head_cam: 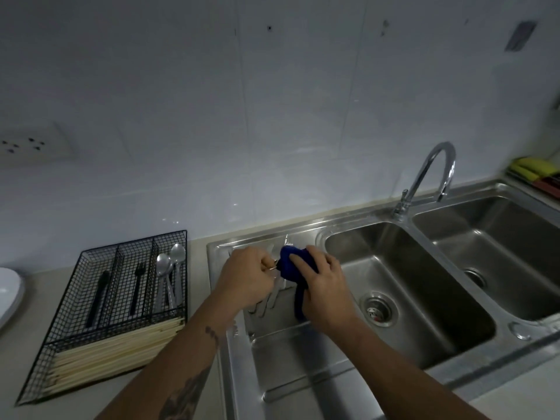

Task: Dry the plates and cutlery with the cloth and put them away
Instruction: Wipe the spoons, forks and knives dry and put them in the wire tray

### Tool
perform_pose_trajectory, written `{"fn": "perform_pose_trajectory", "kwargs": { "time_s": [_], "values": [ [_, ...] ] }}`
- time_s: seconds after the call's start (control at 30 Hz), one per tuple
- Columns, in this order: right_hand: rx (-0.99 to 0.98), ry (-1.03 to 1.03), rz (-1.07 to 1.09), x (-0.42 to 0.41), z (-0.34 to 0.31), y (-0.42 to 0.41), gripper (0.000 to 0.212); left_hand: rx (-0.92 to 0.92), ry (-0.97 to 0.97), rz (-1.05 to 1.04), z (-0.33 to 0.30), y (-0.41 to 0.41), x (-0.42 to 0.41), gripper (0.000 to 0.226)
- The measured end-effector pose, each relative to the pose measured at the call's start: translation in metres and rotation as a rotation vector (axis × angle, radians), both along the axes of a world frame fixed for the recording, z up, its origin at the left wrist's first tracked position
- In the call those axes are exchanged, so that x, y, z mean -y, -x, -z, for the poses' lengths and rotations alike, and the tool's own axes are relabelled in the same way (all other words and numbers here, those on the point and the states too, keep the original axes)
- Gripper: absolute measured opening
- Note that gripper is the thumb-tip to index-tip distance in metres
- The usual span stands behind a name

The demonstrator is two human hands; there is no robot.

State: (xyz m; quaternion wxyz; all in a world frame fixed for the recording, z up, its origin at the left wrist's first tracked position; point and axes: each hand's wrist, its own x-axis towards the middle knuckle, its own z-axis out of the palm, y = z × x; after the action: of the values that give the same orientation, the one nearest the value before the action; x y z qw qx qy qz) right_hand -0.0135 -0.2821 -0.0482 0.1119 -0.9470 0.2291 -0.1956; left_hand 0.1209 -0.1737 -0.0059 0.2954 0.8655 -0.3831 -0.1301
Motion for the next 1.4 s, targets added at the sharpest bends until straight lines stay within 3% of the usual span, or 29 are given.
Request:
{"fn": "perform_pose_trajectory", "kwargs": {
  "time_s": [0.13,0.43,0.63,0.77,0.87,1.1,1.2,1.27,1.33,1.4],
  "values": [
    [0.035,-0.069,0.074,-0.015,-0.01,0.009,0.068,0.075,0.001,0.041,-0.008,0.019,-0.02,0.016],
    [0.055,0.083,0.083,-0.037,-0.019,0.033,0.07,0.183,-0.005,0.101,-0.023,0.039,-0.053,0.019],
    [0.059,0.145,-0.057,-0.064,-0.013,0.053,0.068,0.205,-0.033,0.158,-0.027,0.045,-0.065,0.019],
    [0.033,0.091,0.012,-0.065,-0.012,0.068,0.064,0.173,-0.009,0.175,-0.017,0.06,-0.07,0.017],
    [0.011,0.179,-0.077,-0.068,-0.016,0.068,0.062,0.192,0.028,0.183,-0.016,0.064,-0.069,0.013],
    [0.213,-0.162,0.306,-0.039,-0.014,0.088,0.052,0.221,-0.066,0.223,-0.015,0.058,-0.078,0.019],
    [0.305,-0.16,0.318,-0.051,-0.028,0.083,0.058,0.192,-0.086,0.213,-0.011,0.055,-0.076,0.023],
    [0.314,-0.104,0.218,-0.066,-0.032,0.076,0.061,0.13,-0.057,0.187,-0.011,0.057,-0.07,0.025],
    [0.251,0.012,0.086,-0.075,-0.021,0.072,0.059,0.025,-0.017,0.147,-0.014,0.059,-0.066,0.026],
    [0.175,0.0,0.1,-0.071,-0.005,0.074,0.059,-0.021,-0.022,0.135,-0.015,0.058,-0.065,0.025]
  ]
}}
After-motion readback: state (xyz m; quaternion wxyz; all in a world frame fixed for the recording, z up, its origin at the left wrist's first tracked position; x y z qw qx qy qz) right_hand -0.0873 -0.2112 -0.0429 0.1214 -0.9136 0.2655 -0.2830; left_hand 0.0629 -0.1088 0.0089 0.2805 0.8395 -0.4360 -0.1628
